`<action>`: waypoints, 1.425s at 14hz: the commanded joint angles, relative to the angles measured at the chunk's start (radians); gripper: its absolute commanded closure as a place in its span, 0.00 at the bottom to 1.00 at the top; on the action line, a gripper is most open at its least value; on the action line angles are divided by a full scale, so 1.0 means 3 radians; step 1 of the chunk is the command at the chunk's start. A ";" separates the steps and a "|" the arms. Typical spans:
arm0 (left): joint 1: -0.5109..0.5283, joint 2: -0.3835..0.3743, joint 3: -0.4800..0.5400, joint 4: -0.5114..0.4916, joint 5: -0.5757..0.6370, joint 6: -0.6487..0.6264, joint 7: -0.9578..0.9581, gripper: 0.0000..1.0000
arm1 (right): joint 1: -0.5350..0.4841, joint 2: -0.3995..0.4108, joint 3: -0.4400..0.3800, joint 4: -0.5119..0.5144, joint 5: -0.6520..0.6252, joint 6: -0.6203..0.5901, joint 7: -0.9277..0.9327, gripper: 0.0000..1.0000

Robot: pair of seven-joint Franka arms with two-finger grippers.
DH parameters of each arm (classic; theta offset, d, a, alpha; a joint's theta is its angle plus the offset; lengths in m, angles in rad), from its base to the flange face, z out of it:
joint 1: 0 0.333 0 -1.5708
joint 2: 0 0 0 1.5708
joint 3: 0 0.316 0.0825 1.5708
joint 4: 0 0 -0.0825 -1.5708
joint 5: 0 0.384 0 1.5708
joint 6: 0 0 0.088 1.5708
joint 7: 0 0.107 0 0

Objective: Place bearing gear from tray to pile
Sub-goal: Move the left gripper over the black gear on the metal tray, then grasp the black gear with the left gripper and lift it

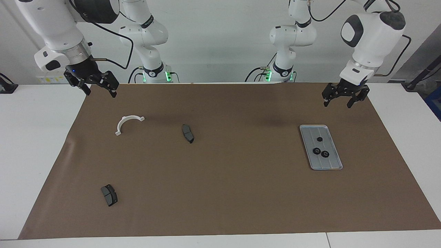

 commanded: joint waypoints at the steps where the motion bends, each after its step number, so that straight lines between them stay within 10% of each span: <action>1: -0.0055 0.0419 0.0030 0.0033 0.0068 0.0481 -0.0070 0.00 | -0.0022 -0.0056 0.0016 -0.0036 0.0023 -0.0037 0.0049 0.00; 9: 0.0001 0.1253 0.0035 0.0044 0.0053 0.1412 -0.0115 0.00 | -0.0032 -0.0066 0.0016 -0.0041 0.0115 -0.0017 0.0069 0.00; 20: -0.0127 0.1320 0.0035 -0.0084 0.0048 0.1429 -0.0993 0.19 | -0.0038 -0.0076 0.0021 -0.0036 0.0110 -0.0002 0.0054 0.00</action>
